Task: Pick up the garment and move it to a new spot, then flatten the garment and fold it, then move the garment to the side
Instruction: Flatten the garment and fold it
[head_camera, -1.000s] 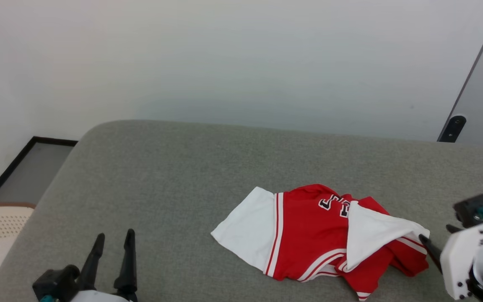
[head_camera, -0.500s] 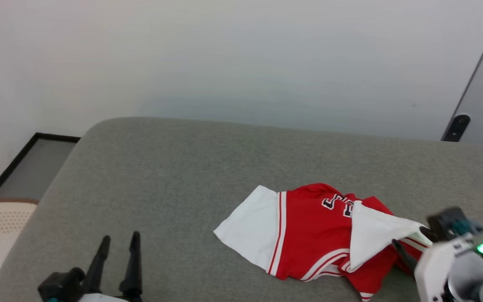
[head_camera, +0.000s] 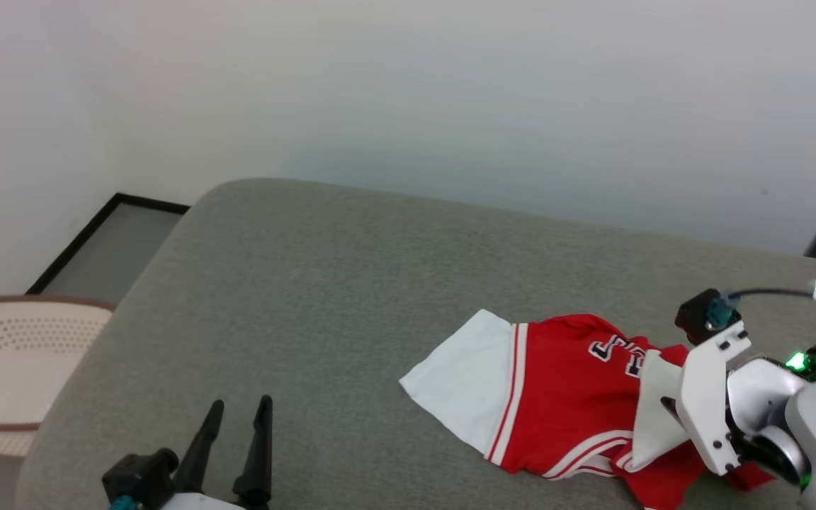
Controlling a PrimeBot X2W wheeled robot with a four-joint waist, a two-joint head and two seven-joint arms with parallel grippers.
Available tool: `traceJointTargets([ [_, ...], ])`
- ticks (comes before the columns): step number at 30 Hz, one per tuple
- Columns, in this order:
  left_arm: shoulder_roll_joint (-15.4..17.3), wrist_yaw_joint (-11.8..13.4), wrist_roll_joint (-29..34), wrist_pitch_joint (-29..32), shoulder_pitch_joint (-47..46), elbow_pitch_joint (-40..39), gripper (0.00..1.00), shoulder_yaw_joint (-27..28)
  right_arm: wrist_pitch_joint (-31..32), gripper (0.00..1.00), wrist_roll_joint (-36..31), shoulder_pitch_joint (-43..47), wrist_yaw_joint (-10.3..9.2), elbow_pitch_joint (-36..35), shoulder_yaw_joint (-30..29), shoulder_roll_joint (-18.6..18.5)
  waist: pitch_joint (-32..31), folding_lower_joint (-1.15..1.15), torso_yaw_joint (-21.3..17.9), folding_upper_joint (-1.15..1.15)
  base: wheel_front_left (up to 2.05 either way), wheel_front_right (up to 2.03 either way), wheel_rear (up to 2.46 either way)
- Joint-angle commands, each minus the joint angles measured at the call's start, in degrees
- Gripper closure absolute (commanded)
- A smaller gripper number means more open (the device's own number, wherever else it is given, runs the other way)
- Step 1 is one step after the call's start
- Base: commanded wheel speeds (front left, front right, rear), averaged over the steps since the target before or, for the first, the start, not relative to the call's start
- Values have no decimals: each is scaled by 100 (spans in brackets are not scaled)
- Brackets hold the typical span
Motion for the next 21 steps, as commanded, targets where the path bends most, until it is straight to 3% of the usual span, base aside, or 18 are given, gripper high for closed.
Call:
traceJointTargets([
  [1,23,-18,-27,-8,-48,30,0,-24,147,0,102,-135,-8,85,86,-14,23,0,127,0,0,0,0],
  [10,50,-17,-114,-8,-140,126,0,-170,841,0,464,-598,-8,734,420,32,82,0,331,0,0,0,0],
  [11,52,-17,-124,-8,-153,134,0,-179,849,4,469,-623,-8,807,444,46,92,0,344,0,0,0,0],
  [13,58,-17,-122,-8,-173,151,0,-192,823,33,481,-680,-8,974,468,77,117,0,365,0,0,0,0],
  [14,60,-17,-130,-8,-185,163,0,-205,814,53,472,-695,-8,1059,483,90,128,0,376,0,0,0,0],
  [15,56,-17,-153,-8,-200,177,0,-210,806,63,481,-696,-8,1162,476,117,138,0,385,0,0,0,0],
  [17,56,-16,-176,-8,-226,189,0,-220,765,100,448,-734,-8,1292,518,153,155,0,400,0,0,0,0],
  [21,70,-16,-217,-8,-242,218,0,-229,689,100,385,-853,-8,1489,581,152,182,0,399,0,0,0,0],
])
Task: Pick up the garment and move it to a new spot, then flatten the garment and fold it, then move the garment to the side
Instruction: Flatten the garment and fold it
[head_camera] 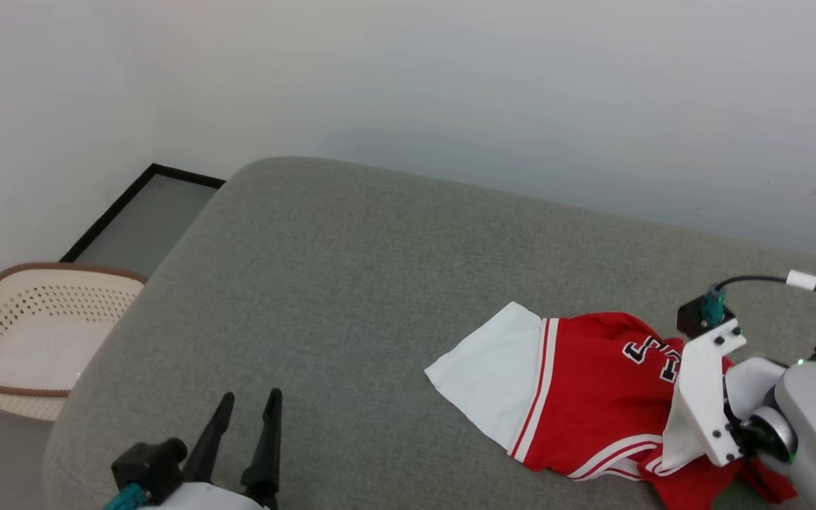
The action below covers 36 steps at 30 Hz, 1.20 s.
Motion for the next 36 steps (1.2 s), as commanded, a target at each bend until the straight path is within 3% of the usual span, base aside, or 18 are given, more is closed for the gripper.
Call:
traceJointTargets([
  [1,23,-15,-38,-8,-39,16,0,0,-72,100,1,-124,-8,36,10,4,8,0,-11,0,0,0,0],
  [18,70,-15,-62,-8,-40,54,0,98,-517,100,59,-343,-8,-293,-331,-306,4,0,-270,0,0,0,0],
  [28,79,-15,-40,-8,-27,21,0,112,-1277,100,-128,376,-8,-834,-1368,-233,-52,0,-292,0,0,0,0],
  [29,79,-15,-36,-8,-16,18,0,125,-1260,85,-170,468,-8,-899,-1389,-205,-53,0,-300,0,0,0,0],
  [31,77,-15,-37,-8,-2,11,0,134,-1106,21,-181,607,-8,-1011,-1328,-208,-54,0,-313,0,0,0,0],
  [32,77,-15,-37,-8,-2,11,0,134,-1106,21,-181,607,-8,-1011,-1328,-208,-54,0,-313,0,0,0,0],
  [33,79,-15,-33,-8,-2,6,0,131,-1035,0,-169,627,-8,-1081,-1315,-212,-51,0,-317,0,0,0,0],
  [36,65,-15,-35,-8,-42,6,0,84,-787,0,-142,622,-8,-1175,-1207,-215,-38,0,-292,0,0,0,0],
])
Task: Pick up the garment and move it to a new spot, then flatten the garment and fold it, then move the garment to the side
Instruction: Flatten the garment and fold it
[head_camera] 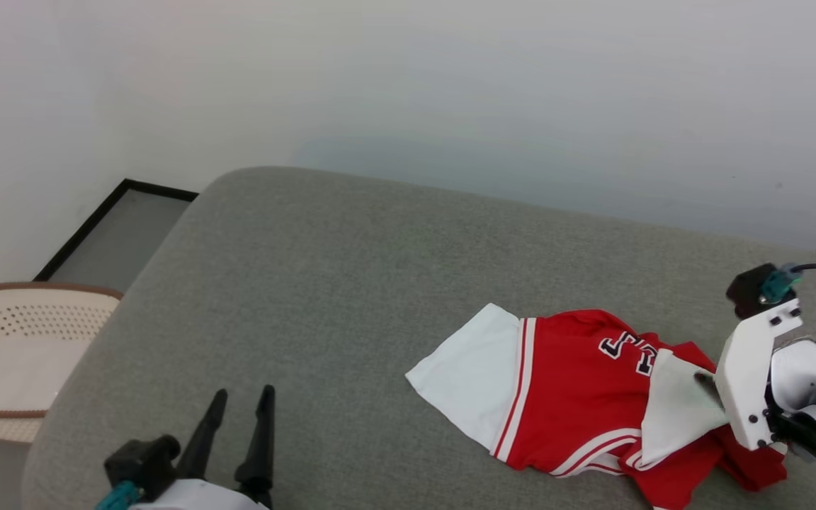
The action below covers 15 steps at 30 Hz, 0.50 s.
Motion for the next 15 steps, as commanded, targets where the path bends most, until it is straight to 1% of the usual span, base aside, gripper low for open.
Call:
traceJointTargets([
  [1,-1,-14,1,-8,-39,-7,0,-38,86,0,-22,-41,-8,1,37,-19,9,0,41,0,0,0,0],
  [6,-40,-14,-42,-8,-105,57,0,-228,660,0,126,-184,-8,162,298,-38,36,0,231,0,0,0,0],
  [9,-38,-14,-78,-8,-142,107,0,-355,821,0,154,-287,-8,388,388,-24,65,0,389,0,0,0,0],
  [15,-46,-14,-150,-8,-223,166,0,-515,1139,0,286,-447,-8,985,468,126,168,0,639,0,0,0,0],
])
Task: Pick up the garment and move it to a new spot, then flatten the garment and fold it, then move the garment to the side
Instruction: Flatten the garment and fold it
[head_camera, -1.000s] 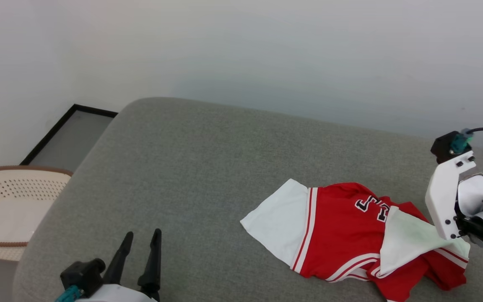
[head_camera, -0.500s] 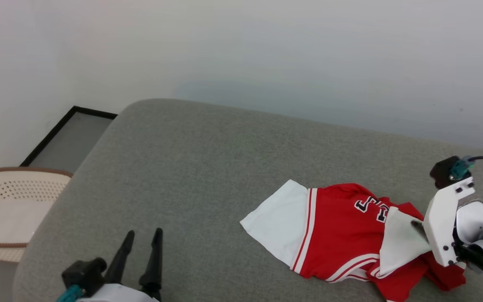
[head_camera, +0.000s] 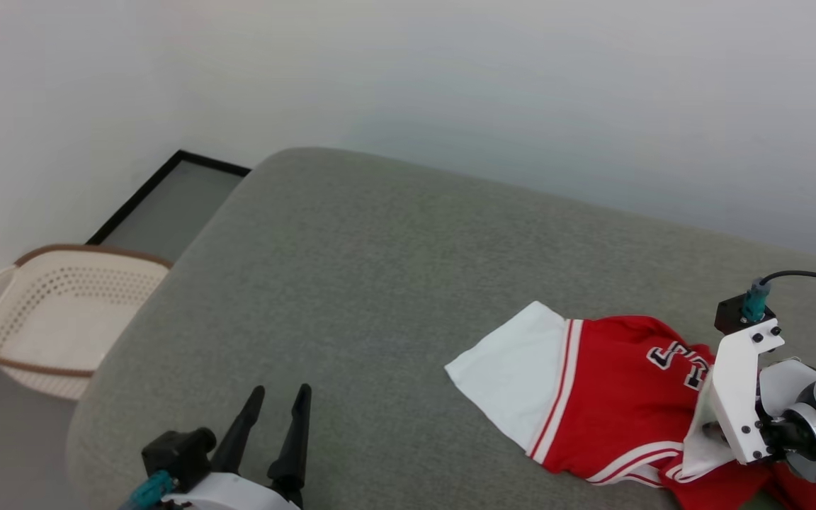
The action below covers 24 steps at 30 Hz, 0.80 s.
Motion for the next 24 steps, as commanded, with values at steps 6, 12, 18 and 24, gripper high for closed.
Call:
traceJointTargets([
  [6,7,-14,-80,-8,-81,69,0,-94,-96,100,-136,-221,-8,420,177,44,47,0,243,0,0,0,0],
  [12,75,-14,-103,-8,0,101,0,-83,-395,100,-35,-322,-8,399,236,-33,-66,0,227,0,0,0,0],
  [18,106,-13,-102,-8,71,60,0,33,-710,100,-7,-340,-8,193,86,-211,-125,0,59,0,0,0,0],
  [24,97,-13,-37,-8,104,9,0,121,-1077,100,60,-46,-8,-74,-185,-263,-126,0,-141,0,0,0,0],
])
